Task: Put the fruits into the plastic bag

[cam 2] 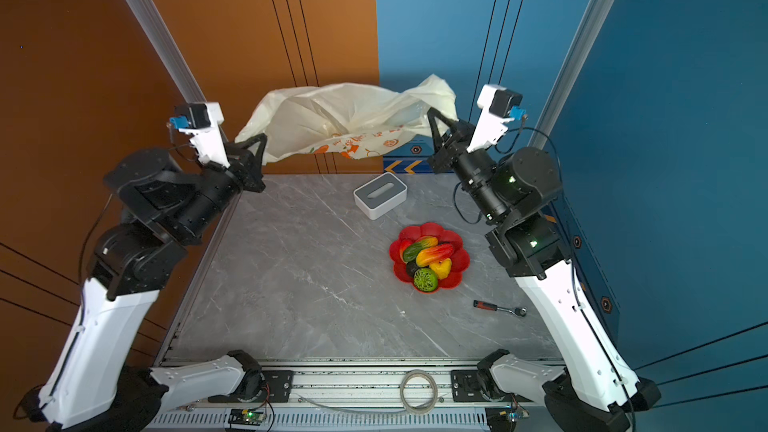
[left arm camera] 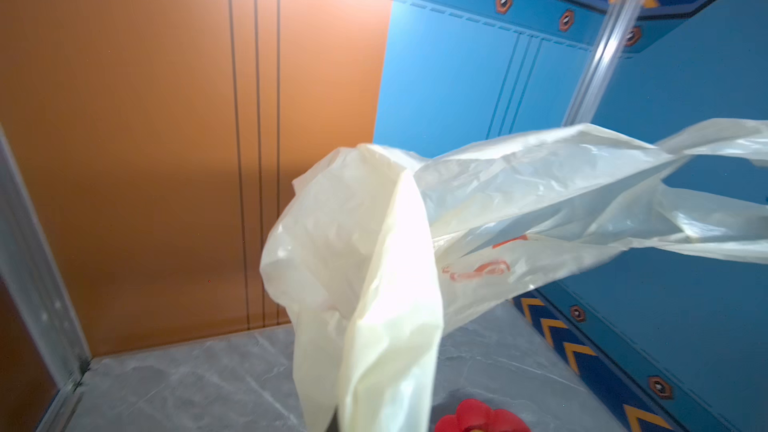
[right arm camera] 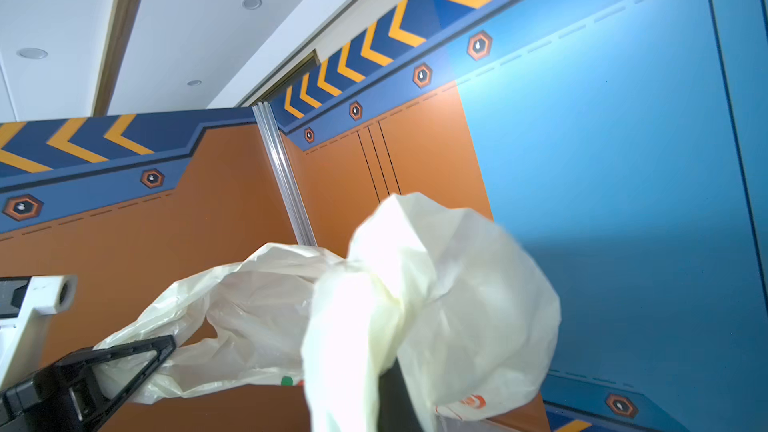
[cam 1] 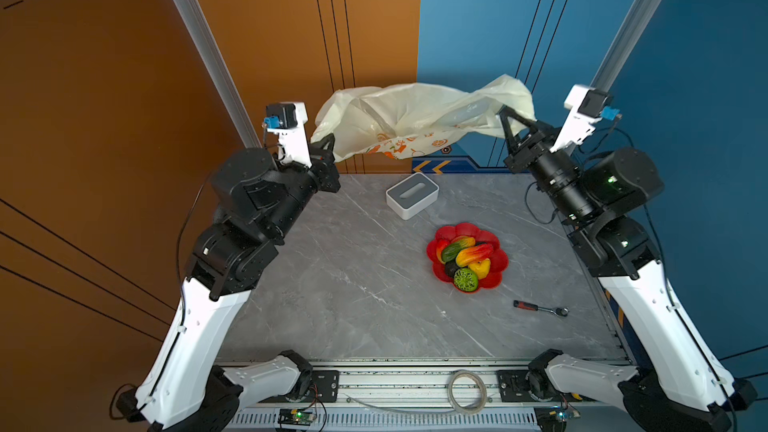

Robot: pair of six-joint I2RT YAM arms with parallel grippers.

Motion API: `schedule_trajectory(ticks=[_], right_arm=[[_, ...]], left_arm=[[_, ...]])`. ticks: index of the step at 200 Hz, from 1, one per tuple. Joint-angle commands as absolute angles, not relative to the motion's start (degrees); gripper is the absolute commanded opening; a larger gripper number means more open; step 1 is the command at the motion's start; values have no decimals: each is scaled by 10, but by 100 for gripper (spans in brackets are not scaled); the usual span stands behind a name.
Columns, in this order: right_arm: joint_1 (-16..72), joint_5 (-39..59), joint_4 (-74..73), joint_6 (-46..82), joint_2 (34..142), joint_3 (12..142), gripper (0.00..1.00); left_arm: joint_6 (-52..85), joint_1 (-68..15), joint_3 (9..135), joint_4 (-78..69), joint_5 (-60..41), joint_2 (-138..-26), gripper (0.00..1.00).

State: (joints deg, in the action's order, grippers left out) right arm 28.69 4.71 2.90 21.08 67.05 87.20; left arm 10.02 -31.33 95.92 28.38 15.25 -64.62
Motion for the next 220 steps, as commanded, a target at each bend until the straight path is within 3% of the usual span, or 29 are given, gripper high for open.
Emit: schedule_trajectory(ticks=[1, 21, 40, 60, 116, 156, 182, 204, 220], right_arm=[[315, 51, 133, 250, 687, 691, 0], [365, 63, 215, 263, 648, 622, 0], [420, 56, 278, 260, 602, 637, 0], [457, 55, 331, 262, 564, 707, 0], [464, 50, 319, 301, 539, 779, 0], [376, 67, 323, 325, 623, 810, 0], [290, 116, 278, 375, 737, 847, 0], [254, 111, 275, 380, 874, 971, 0], [240, 93, 296, 381, 979, 1107, 0]], left_arm=[[136, -321, 748, 269, 182, -617, 0], [188, -343, 631, 303, 198, -531, 0], [249, -358, 604, 348, 188, -452, 0], [268, -378, 668, 404, 186, -423, 0], [269, -423, 874, 522, 178, -516, 0], [257, -388, 1012, 615, 206, -645, 0], [267, -245, 1076, 637, 52, -787, 0], [258, -185, 1203, 650, 16, -951, 0], [265, -163, 1386, 707, -1, -1094, 0]])
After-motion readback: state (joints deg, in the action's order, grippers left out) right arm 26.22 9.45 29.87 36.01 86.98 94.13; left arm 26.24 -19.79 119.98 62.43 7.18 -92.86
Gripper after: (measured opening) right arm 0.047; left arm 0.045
